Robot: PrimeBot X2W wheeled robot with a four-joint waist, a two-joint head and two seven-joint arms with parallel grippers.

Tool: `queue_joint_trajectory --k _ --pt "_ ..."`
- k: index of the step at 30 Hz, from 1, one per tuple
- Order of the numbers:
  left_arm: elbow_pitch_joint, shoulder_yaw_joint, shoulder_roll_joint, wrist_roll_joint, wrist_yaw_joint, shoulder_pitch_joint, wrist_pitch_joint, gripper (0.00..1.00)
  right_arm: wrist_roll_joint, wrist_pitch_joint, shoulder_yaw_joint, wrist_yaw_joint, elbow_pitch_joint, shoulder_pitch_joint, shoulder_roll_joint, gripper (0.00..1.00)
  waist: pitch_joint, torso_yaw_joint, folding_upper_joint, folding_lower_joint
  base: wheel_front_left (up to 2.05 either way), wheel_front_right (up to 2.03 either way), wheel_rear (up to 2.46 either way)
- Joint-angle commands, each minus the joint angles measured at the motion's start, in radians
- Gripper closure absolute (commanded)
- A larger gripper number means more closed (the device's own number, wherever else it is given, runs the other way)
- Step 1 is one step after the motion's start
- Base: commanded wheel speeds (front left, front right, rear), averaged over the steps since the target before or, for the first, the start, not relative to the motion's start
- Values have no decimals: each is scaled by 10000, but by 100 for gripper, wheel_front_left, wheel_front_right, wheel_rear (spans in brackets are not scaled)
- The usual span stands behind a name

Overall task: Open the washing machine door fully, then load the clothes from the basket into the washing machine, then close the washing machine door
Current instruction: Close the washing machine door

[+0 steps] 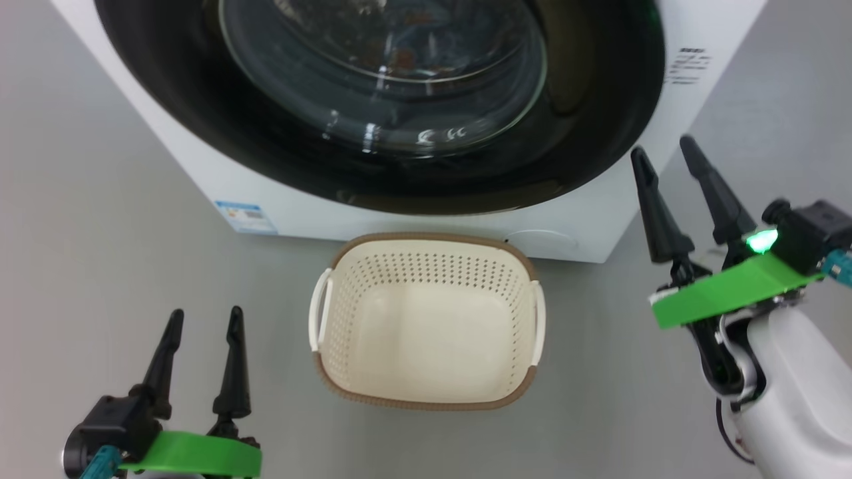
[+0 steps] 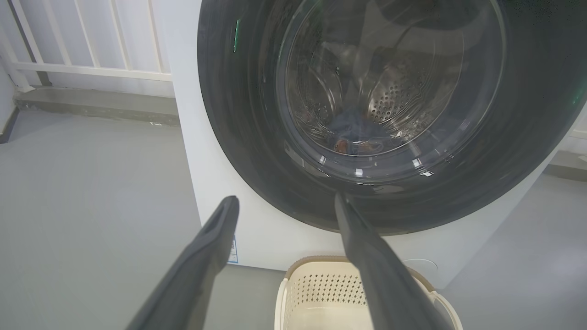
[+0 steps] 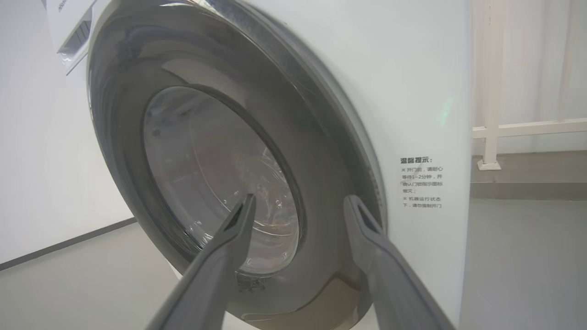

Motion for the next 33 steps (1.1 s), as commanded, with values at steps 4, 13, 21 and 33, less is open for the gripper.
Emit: queue_joint_trajectory --k 4,13,21,33 --pt "-153 476 363 97 8 144 -65 0 -93 -49 85 -27 -285 658 99 0 -546 -577 0 1 0 0 0" --pt "-77 724 609 165 8 398 -65 0 -133 -49 -62 -27 -351 1590 263 0 -1012 -1304 0 1 0 0 0" --pt "-2 981 675 266 8 599 -65 0 -182 -49 -199 -27 -384 2283 370 0 -1376 -1802 0 1 0 0 0" --pt "12 1391 746 377 8 870 -65 0 -248 -49 -424 -27 -490 3038 409 0 -1735 -2658 0 1 0 0 0"
